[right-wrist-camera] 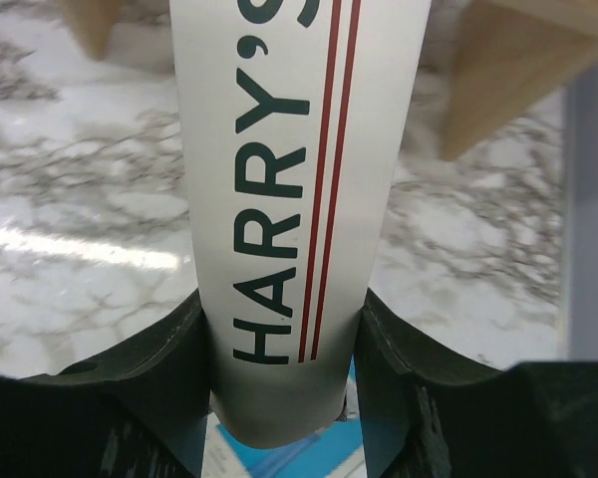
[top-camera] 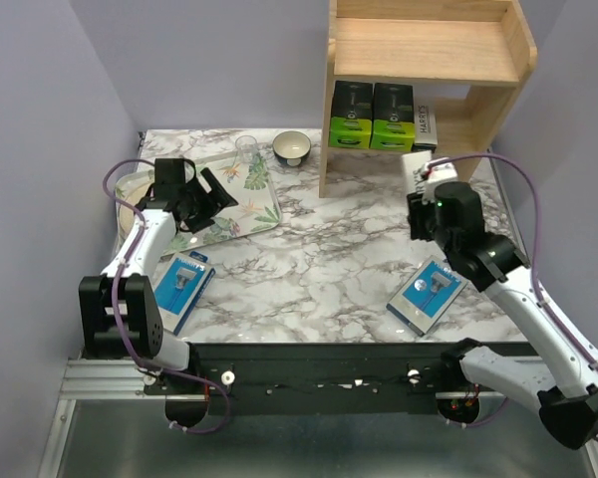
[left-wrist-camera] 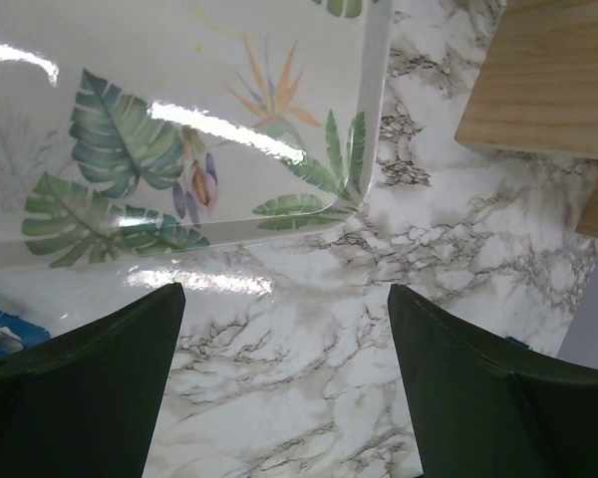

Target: Place and organize the shaving razors onto the shelf

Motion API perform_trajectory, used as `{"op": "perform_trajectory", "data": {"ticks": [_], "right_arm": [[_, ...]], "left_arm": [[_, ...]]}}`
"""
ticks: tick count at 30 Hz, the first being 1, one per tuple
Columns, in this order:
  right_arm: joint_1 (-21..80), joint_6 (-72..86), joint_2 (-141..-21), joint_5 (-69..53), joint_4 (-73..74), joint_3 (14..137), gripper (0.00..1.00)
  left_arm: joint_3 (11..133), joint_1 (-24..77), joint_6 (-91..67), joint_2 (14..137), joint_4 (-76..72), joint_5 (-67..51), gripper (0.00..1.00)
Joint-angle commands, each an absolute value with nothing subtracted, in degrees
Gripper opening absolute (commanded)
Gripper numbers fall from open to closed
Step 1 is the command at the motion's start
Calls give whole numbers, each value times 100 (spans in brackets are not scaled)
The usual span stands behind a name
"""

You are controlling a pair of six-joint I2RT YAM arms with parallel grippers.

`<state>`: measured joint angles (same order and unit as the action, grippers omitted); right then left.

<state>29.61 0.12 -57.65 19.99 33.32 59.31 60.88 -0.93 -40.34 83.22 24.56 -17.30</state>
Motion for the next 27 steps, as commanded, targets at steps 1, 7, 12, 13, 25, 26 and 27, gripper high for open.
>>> {"op": "perform_trajectory", "data": {"ticks": [1, 7, 12, 13, 25, 26, 27], "right_arm": [[2155, -946, -5502, 2505, 3051, 5994, 54], [1355, -1538, -6072, 2049, 1872, 6344, 54], [642, -1468, -7100, 1696, 1794, 7329, 50], [572, -1476, -7406, 1679, 1758, 7426, 50], [202, -1494, -8815, 1160, 1661, 8595, 50], [211, -1468, -8859, 1143, 1609, 8691, 50], [202, -1442, -8990, 1116, 1582, 8727, 50]], "left_arm": [[6539, 211, -3938, 8516, 2250, -1784, 92], [6540, 501, -3744, 8570, 2215, -1705, 92], [6302, 510, -3665, 8341, 2224, -1670, 92], [6206, 510, -3648, 8315, 2224, -1661, 92], [5687, 440, -3568, 7937, 2145, -1652, 93], [5669, 431, -3577, 7937, 2127, -1652, 93], [5652, 422, -3577, 7919, 2127, -1644, 93]]}}
